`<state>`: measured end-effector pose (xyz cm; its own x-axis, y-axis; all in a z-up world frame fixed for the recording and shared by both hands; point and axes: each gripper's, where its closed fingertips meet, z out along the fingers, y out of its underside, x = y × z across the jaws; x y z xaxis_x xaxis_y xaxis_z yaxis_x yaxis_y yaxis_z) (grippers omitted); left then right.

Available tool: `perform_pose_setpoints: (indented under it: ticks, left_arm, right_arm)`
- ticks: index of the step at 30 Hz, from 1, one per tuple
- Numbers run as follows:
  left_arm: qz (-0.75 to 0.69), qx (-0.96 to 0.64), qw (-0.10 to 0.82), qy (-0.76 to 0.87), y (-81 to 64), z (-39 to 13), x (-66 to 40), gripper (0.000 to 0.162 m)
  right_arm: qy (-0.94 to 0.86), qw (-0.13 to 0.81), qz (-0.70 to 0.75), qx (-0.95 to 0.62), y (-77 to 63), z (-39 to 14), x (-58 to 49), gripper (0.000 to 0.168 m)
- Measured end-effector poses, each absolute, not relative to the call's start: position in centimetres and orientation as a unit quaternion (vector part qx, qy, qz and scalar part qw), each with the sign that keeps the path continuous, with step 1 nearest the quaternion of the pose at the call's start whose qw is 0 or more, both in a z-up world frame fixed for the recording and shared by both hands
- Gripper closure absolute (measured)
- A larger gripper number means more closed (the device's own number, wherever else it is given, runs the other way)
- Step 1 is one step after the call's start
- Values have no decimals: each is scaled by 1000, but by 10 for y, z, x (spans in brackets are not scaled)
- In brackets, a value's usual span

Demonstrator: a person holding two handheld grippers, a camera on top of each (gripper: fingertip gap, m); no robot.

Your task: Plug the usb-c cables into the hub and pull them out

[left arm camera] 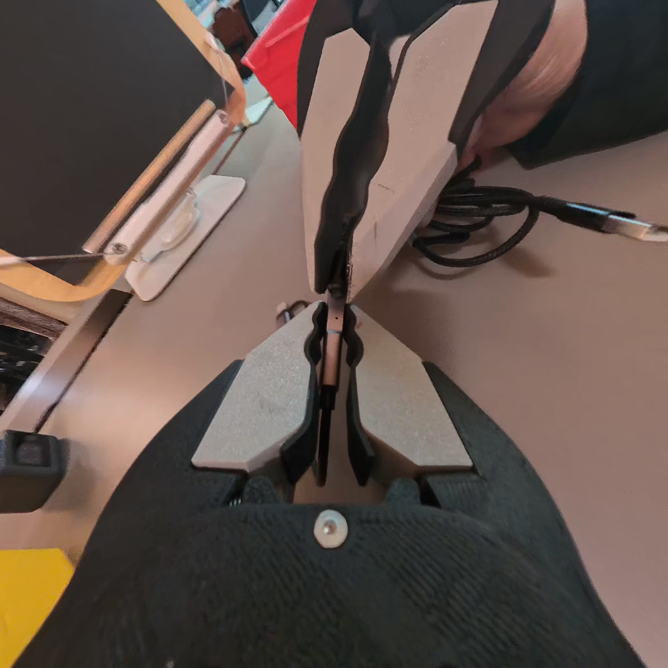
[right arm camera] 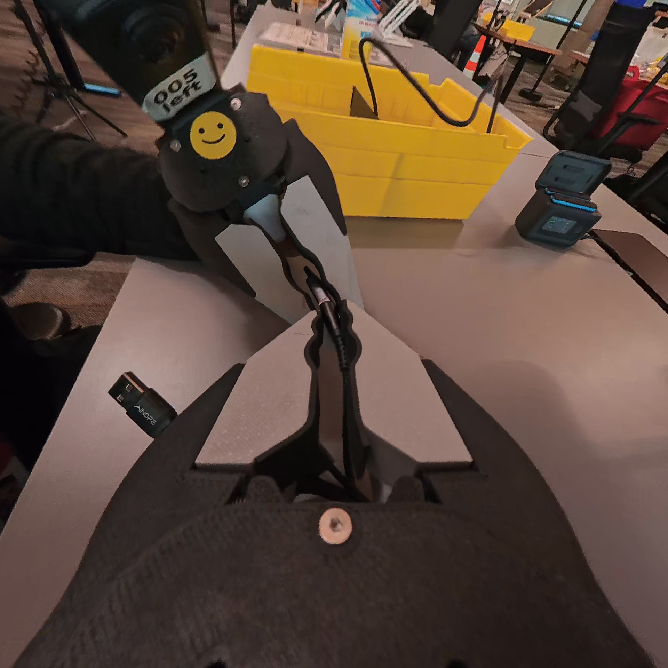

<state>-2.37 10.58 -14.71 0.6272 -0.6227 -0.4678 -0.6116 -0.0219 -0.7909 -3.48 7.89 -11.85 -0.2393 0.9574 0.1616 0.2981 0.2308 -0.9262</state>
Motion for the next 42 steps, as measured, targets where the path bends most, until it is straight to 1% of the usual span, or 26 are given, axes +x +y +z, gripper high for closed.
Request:
perform_pose_setpoints:
  ticks: [2,5,7,9,11,13,16,19,21,24,26,30,32,34,36,38,42]
  left_arm:
    - [37,-700,568,431,109,-141,-27,154]
    - [121,-696,568,422,119,-142,-37,154]
    - [170,-689,571,414,124,-137,-43,155]
    - [218,-678,567,414,128,-135,-48,155]
    - [258,-668,563,412,131,-133,-53,154]
    - [280,-657,569,406,132,-127,-55,155]
    - [323,-642,570,399,135,-120,-58,154]
    - [338,-634,565,407,136,-121,-55,155]
    - [343,-631,562,410,137,-123,-55,154]
    - [352,-634,562,399,138,-121,-60,154]
    - [366,-632,563,388,139,-116,-66,155]
    - [403,-610,563,385,141,-108,-71,155]
    - [423,-596,561,389,143,-105,-72,155]
    - [446,-578,558,395,143,-102,-72,155]
    - [463,-562,555,402,142,-100,-70,155]
    - [473,-551,554,407,141,-98,-67,155]
    - [480,-534,558,416,139,-97,-60,155]
  right_arm:
    - [-670,418,395,-470,82,-116,-36,162]
    - [-667,476,312,-481,93,-119,-41,157]
    - [-654,499,287,-491,101,-116,-42,151]
    - [-638,488,313,-507,102,-114,-42,147]
    - [-616,480,333,-528,107,-110,-38,136]
    - [-599,480,346,-540,111,-107,-36,129]
    - [-586,497,330,-548,115,-105,-38,118]
    - [-586,539,272,-541,119,-103,-39,121]
    - [-599,560,242,-519,116,-102,-40,131]
    - [-589,560,249,-527,117,-100,-39,134]
    - [-563,546,295,-546,119,-94,-37,135]
    - [-518,459,440,-573,109,-88,-36,150]
    - [-502,390,497,-591,102,-95,-38,168]
    - [-475,292,552,-619,96,-108,-42,167]
    - [-433,230,610,-623,94,-106,-43,151]
    - [-400,214,642,-618,99,-99,-40,151]
    - [-370,203,650,-632,110,-103,-39,147]
